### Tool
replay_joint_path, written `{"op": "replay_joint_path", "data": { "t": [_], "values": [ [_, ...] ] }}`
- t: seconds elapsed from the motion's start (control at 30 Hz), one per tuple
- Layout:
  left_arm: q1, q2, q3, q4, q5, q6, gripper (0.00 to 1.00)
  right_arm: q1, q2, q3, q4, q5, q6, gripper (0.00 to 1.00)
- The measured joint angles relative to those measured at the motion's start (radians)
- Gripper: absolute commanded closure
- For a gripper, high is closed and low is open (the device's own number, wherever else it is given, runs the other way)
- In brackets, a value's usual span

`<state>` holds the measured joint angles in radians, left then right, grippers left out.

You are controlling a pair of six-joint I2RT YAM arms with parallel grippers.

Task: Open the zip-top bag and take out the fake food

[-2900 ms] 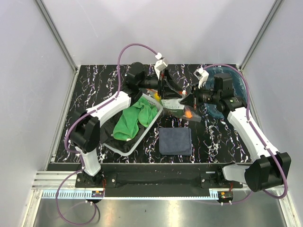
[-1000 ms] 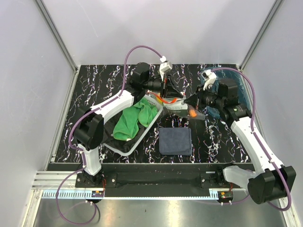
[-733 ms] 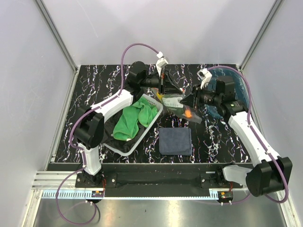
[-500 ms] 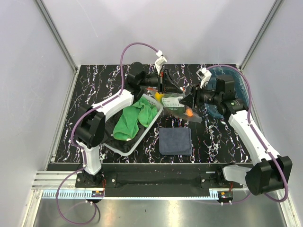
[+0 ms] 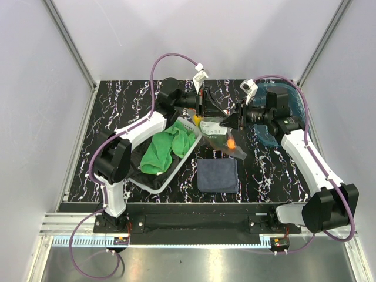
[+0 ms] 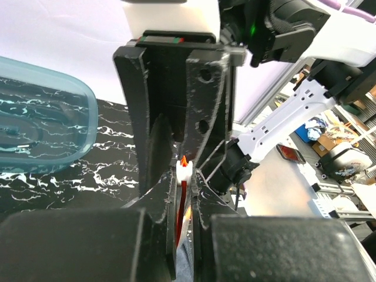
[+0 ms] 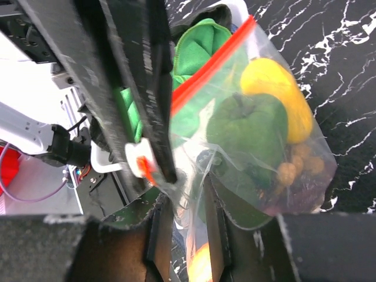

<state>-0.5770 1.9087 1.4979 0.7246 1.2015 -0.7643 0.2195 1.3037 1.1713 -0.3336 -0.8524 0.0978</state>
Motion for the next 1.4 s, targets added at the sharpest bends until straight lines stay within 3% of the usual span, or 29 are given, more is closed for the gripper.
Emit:
{"op": "replay_joint_path", "data": {
  "t": [0.13, 0.17, 0.2, 0.23, 0.27, 0.3, 0.43, 0.53, 0.6, 0.7, 1.0, 1.07, 1.4],
  "values": [
    [-0.001, 0.0, 0.011, -0.067, 0.0, 0.045, 1.0, 0.0, 0.0, 0.0, 0.003, -0.016, 0.005, 0.76],
    [-0.001, 0.0, 0.017, -0.082, 0.0, 0.055, 1.0, 0.0, 0.001, 0.0, 0.006, -0.02, 0.005, 0.94],
    [-0.001, 0.0, 0.029, -0.108, 0.0, 0.07, 0.97, 0.0, 0.001, 0.0, 0.012, -0.028, 0.01, 1.0],
    [-0.001, 0.0, 0.039, -0.133, -0.001, 0.088, 0.93, -0.001, 0.001, 0.0, 0.021, -0.034, 0.012, 1.0],
    [-0.001, 0.0, 0.05, -0.161, -0.003, 0.105, 0.79, -0.001, 0.001, 0.0, 0.026, -0.038, 0.015, 1.0],
    [-0.001, 0.0, 0.062, -0.188, -0.004, 0.121, 0.72, -0.001, 0.001, 0.0, 0.03, -0.043, 0.021, 1.0],
    [-0.001, 0.0, 0.095, -0.276, -0.019, 0.178, 0.56, -0.003, 0.001, 0.0, 0.039, -0.054, 0.027, 1.0],
    [0.003, 0.0, 0.099, -0.328, -0.025, 0.217, 0.56, -0.004, 0.001, -0.002, 0.042, -0.055, 0.032, 1.0],
    [0.008, 0.0, 0.1, -0.364, -0.026, 0.239, 0.61, -0.004, 0.001, -0.006, 0.048, -0.058, 0.035, 1.0],
    [0.017, 0.0, 0.106, -0.399, -0.023, 0.256, 0.57, -0.004, 0.001, -0.016, 0.055, -0.059, 0.039, 1.0],
    [0.019, 0.0, 0.103, -0.283, -0.019, 0.178, 0.52, -0.004, 0.001, -0.016, 0.06, -0.077, 0.041, 1.0],
    [0.019, 0.0, 0.102, -0.249, -0.019, 0.152, 0.6, -0.004, 0.001, -0.016, 0.06, -0.077, 0.041, 1.0],
    [0.018, 0.0, 0.089, -0.175, 0.005, 0.102, 0.72, -0.004, 0.001, -0.017, 0.06, -0.077, 0.042, 1.0]
  ]
}}
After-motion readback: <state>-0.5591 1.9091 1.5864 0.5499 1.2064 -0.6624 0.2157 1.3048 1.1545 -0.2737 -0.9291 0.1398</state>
